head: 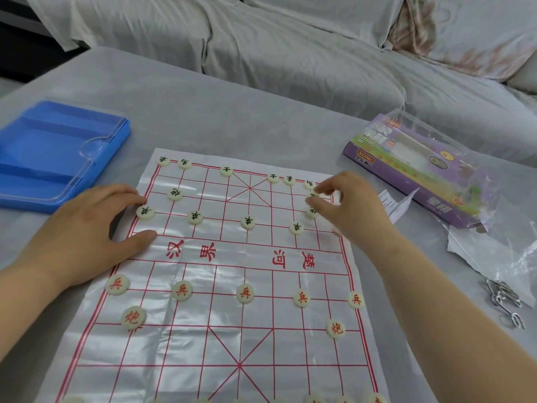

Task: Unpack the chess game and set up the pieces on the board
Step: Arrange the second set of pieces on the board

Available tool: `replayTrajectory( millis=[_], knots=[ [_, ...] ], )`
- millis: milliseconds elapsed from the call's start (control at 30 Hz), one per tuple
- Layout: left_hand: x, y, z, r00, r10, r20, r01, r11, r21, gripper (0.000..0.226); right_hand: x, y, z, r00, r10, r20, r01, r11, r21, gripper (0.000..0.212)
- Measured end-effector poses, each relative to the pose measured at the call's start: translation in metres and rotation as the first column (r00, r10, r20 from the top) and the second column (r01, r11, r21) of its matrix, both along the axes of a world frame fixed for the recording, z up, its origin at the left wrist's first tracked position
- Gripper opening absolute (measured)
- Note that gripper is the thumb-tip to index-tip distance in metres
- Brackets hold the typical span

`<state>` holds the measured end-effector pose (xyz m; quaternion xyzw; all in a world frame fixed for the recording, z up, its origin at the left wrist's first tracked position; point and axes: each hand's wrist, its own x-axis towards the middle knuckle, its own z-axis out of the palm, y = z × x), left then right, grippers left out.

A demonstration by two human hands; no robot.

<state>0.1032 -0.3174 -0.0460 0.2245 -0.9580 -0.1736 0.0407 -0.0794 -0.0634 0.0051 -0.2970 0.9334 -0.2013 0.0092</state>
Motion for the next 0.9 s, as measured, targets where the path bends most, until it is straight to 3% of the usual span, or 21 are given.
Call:
replayTrajectory(
  millis=[233, 567, 733, 800, 900],
  knots=[
    [0.001, 0.004, 0.004, 1.0, 0.003, 0.006, -0.003, 1.0, -0.006, 0.066, 0.003, -0.08, -0.015, 0.988, 0.156, 0.021, -0.157, 0.977, 0.147, 0.036],
    [0.005, 0.005, 0.007, 1.0, -0.012, -0.003, 0.012, 1.0, 0.001, 0.064, 0.002, -0.076, -0.013, 0.973, 0.2, 0.115, -0.218, 0.961, 0.173, 0.034],
    [0.005, 0.005, 0.008, 0.999, -0.024, -0.029, 0.024, 1.0, -0.006, 0.063, 0.006, -0.093, -0.018, 0.985, 0.147, 0.093, -0.166, 0.957, 0.24, 0.037],
    [0.006, 0.004, 0.008, 0.999, -0.028, -0.021, 0.028, 1.0, -0.004, 0.068, 0.006, -0.098, -0.019, 0.986, 0.14, 0.088, -0.157, 0.96, 0.23, 0.033],
    [0.007, 0.002, 0.008, 0.999, -0.031, -0.035, 0.031, 1.0, -0.002, 0.092, 0.009, -0.103, -0.015, 0.973, 0.198, 0.119, -0.217, 0.961, 0.173, 0.028]
  ],
)
